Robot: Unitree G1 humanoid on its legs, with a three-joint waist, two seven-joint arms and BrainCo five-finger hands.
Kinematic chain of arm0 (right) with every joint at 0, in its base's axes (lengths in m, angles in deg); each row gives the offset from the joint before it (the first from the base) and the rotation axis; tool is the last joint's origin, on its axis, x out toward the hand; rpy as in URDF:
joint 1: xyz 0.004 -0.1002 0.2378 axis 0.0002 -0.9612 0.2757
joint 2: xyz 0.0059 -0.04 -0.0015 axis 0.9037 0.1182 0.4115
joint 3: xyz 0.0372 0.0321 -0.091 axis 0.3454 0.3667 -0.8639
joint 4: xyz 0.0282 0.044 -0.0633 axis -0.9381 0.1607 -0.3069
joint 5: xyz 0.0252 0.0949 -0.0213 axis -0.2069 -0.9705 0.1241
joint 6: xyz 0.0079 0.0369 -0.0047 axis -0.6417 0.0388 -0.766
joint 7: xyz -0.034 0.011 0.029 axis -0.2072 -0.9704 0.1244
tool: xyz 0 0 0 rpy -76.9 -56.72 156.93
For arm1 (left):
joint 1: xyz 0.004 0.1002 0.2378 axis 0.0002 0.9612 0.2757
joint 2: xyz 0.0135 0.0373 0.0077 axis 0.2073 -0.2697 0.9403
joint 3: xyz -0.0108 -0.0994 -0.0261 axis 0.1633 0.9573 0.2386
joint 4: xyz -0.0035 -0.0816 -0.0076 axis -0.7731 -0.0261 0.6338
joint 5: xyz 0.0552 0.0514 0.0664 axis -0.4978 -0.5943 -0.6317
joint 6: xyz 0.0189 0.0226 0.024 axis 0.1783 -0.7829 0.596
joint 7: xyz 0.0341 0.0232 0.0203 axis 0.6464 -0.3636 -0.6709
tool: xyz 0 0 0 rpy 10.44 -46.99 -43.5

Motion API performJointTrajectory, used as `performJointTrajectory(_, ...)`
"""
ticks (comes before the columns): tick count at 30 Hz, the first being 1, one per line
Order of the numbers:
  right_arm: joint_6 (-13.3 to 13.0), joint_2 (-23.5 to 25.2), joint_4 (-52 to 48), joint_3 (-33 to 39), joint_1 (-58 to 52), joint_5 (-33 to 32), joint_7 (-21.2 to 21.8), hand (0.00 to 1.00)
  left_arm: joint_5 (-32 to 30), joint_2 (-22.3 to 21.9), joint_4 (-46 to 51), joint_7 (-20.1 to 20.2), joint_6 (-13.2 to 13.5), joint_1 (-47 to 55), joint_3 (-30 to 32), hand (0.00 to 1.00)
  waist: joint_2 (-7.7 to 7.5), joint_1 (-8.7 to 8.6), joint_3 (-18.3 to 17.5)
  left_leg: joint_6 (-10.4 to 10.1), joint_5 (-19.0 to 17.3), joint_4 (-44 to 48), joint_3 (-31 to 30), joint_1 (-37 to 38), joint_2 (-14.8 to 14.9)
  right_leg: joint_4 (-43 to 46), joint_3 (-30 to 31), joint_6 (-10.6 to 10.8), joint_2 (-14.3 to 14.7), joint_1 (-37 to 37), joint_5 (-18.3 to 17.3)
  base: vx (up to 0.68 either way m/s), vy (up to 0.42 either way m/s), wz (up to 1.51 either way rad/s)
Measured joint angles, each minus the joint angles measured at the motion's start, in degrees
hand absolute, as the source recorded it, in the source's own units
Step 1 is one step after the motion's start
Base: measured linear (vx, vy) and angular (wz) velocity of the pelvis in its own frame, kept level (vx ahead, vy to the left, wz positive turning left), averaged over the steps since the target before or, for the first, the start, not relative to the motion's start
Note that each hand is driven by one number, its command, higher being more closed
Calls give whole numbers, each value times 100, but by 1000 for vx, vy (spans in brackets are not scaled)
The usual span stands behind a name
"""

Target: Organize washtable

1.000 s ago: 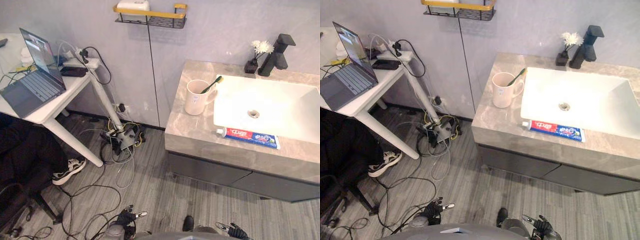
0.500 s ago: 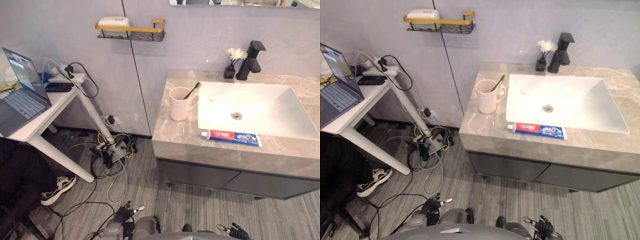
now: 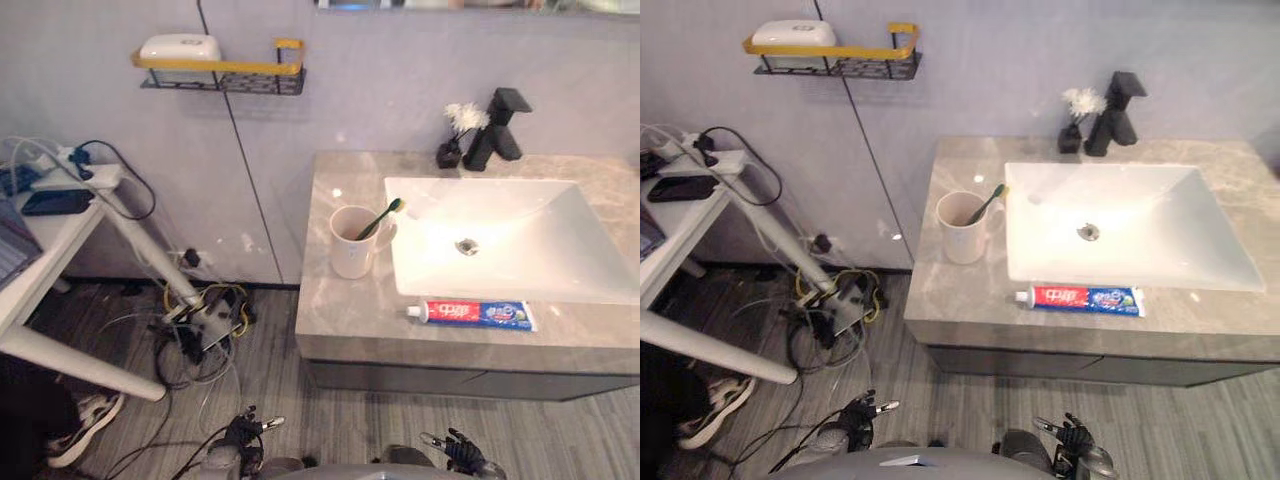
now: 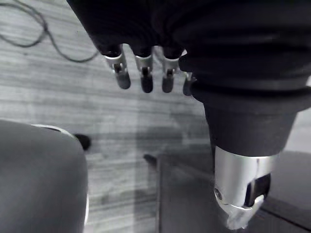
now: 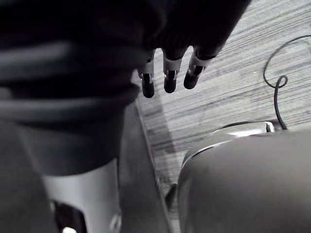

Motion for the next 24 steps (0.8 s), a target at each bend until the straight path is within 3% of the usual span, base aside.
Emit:
performJointTrajectory(2, -1, 12, -1, -5, 11, -21, 17, 0, 2, 3, -2, 1, 1, 2, -52, 0, -70, -45, -20, -6, -3, -132, -14, 155, 64, 187, 5, -91, -402, -292, -235, 112, -71, 10)
performJointTrajectory(4, 5, -2, 3, 73, 6, -130, 17, 0, 23, -37, -3, 11, 0, 27, -41, 0, -44, -53, -11, -83, -26, -129, -64, 146, 204, -419, 55, -63, -632, -364, -201, 97, -155, 10)
performJointTrajectory(5, 13, 4, 14, 69, -16, -167, 18, 0, 16, -18, -5, 17, 3, 39, -39, 0, -92, -49, -33, -229, -53, -122, -133, 137, 262, -1122, 225, 54, -671, -304, 43, 114, -243, 15)
performJointTrajectory(6, 16, 62, 25, 68, -58, -168, 23, 0, 9, 36, -4, 40, 6, 49, -63, 0, -221, -46, -61, -348, -107, -111, -205, 146, 239, -1741, 355, 76, -750, -160, 684, 110, -257, 19)
performJointTrajectory(7, 16, 94, 48, 72, -74, -170, 26, 0, 7, 99, -31, 47, 2, 34, -64, 0, -302, -51, -81, -441, -159, -91, -293, 163, 230, -1894, 418, 390, -754, -75, 525, 100, -345, 22)
performJointTrajectory(8, 13, 28, 61, 85, -89, -170, 34, 0, -17, -37, -121, 81, 3, -3, -65, 0, -71, -67, -82, -505, -135, -53, -429, 128, 459, -2175, 282, 296, -523, 129, 565, 74, -313, 18)
performJointTrajectory(9, 12, -32, 61, 83, -111, -165, 36, 0, -29, -114, -126, 102, 5, 6, -63, 0, -22, -72, -84, -513, -134, -47, -478, 103, 556, -2342, 237, 261, -427, 198, 616, 73, -298, 11)
performJointTrajectory(10, 29, -131, 76, 76, -169, -164, 36, 0, -68, -250, -148, 107, 11, 30, -54, 0, 174, -45, -181, -553, -112, -51, -561, 51, 716, -2663, 160, 195, -271, 335, 779, 55, -182, 4)
performJointTrajectory(12, 34, -177, 74, 62, -195, -158, 42, 0, -93, -309, -224, 116, 20, 35, -44, 0, 292, -52, -251, -654, -33, -50, -740, 41, 852, -3135, 52, 121, -88, 587, 987, 33, -155, 4)
performJointTrajectory(18, 28, -148, 74, 39, -233, -154, 49, 0, -101, -248, -228, 128, 11, 22, 66, 0, 231, -45, -322, -752, -2, -253, -1014, -170, 911, -4277, -283, 141, -21, 993, 1618, -39, -9, 27)
performJointTrajectory(21, 30, -84, 74, -39, -239, -143, 48, 0, -98, -172, -228, 124, 10, 29, 143, 0, 117, -53, -355, -775, 8, -290, -1044, -143, 805, -4569, -319, 187, -110, 1174, 1792, -44, 47, 8)
performJointTrajectory(24, 17, -87, 69, -82, -237, -26, 47, 0, -100, -172, -230, 124, 10, 47, 127, 0, 102, -56, -366, -772, 5, -295, -1030, -135, 737, -4587, -314, 204, -182, 1213, 1811, -42, 39, 0)
